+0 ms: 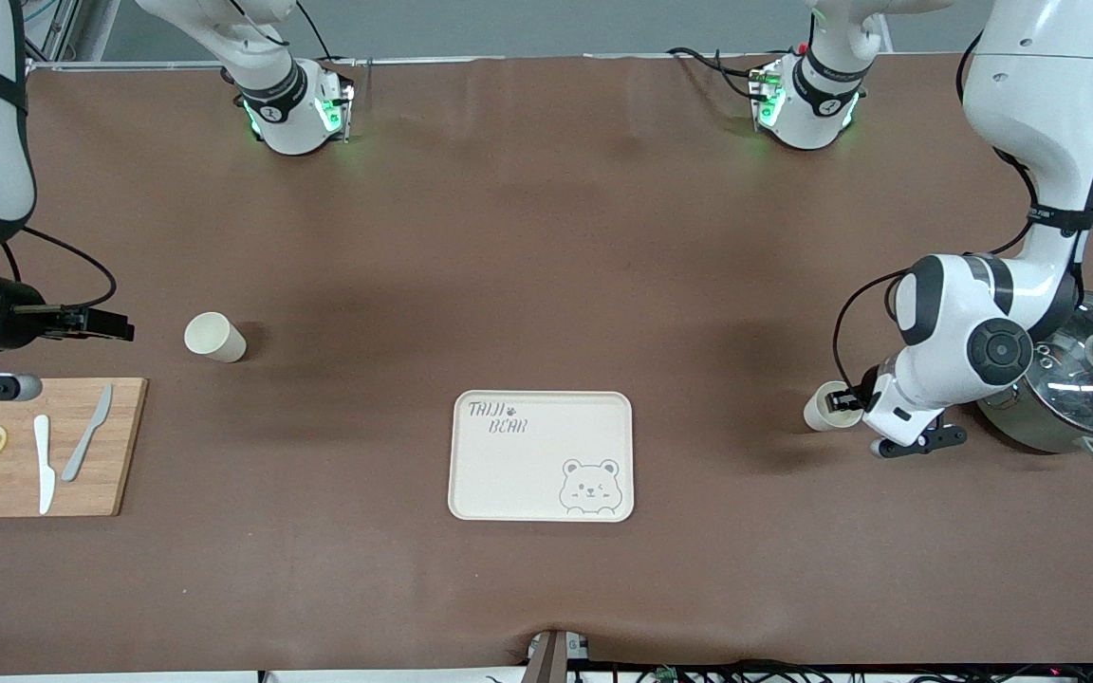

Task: Place white IKEA cup upright on tray with both arms
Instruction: 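Grasp the paper cup with the left gripper and carry it toward the tray, then lower the cup upright onto the tray and open the left gripper, then retract the left gripper while the right gripper reaches the other cup, then grasp the second paper cup with the right gripper and carry it to the tray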

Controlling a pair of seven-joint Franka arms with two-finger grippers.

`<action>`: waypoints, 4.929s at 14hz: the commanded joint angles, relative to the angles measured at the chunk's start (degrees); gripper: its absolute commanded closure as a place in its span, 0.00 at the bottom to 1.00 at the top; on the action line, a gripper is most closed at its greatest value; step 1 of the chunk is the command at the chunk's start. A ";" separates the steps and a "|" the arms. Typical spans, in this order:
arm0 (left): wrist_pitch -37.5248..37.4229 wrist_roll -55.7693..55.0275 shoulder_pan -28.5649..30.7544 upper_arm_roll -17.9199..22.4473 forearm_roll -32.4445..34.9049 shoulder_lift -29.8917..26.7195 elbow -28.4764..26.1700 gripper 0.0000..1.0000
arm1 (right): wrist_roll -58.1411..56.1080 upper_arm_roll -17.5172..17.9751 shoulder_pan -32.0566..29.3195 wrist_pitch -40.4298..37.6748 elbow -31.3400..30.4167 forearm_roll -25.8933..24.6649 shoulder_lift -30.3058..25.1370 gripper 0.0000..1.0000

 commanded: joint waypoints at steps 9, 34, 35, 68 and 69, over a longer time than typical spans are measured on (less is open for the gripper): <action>-9.43 -5.34 -3.89 -2.39 0.22 -3.31 7.56 1.00 | 1.93 0.58 -5.07 9.50 0.47 -0.24 7.79 0.00; 0.92 -36.39 -24.55 -3.99 1.10 21.30 33.16 0.00 | 0.26 1.11 -9.12 26.76 -32.41 3.44 2.62 0.58; 0.83 -35.95 -24.29 -3.99 1.19 20.69 33.34 0.00 | 0.26 1.11 -9.12 26.85 -32.93 3.62 2.62 0.70; -48.83 -0.88 6.21 -3.99 -0.65 -23.51 24.14 0.00 | 63.85 1.11 21.00 23.42 -7.82 17.86 10.78 1.00; -48.83 -0.79 6.21 -3.99 -1.62 -26.05 21.24 0.00 | 66.67 1.11 22.76 23.59 -5.28 17.95 12.97 1.00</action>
